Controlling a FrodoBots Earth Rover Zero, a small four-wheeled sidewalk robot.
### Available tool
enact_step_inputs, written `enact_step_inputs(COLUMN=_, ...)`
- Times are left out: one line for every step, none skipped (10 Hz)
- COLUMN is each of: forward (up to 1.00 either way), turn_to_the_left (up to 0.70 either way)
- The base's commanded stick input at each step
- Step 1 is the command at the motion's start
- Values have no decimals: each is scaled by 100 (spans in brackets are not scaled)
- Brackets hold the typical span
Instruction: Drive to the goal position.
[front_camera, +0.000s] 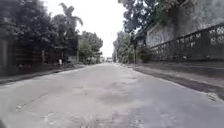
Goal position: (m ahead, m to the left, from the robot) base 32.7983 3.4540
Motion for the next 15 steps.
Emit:
enact_step_inputs(forward=100, turn_to_the_left=-3)
enact_step_inputs(forward=100, turn_to_the_left=-3)
enact_step_inputs(forward=100, turn_to_the_left=-2)
enact_step_inputs(forward=100, turn_to_the_left=-2)
enact_step_inputs(forward=100, turn_to_the_left=-2)
enact_step_inputs(forward=100, turn_to_the_left=-2)
enact_step_inputs(forward=100, turn_to_the_left=-2)
enact_step_inputs(forward=100, turn_to_the_left=-2)
enact_step_inputs(forward=100, turn_to_the_left=-2)
enact_step_inputs(forward=100, turn_to_the_left=-2)
enact_step_inputs(forward=100, turn_to_the_left=-2)
enact_step_inputs(forward=100, turn_to_the_left=-3)
enact_step_inputs(forward=100, turn_to_the_left=-8)
enact_step_inputs(forward=100, turn_to_the_left=-14)
enact_step_inputs(forward=100, turn_to_the_left=-33)
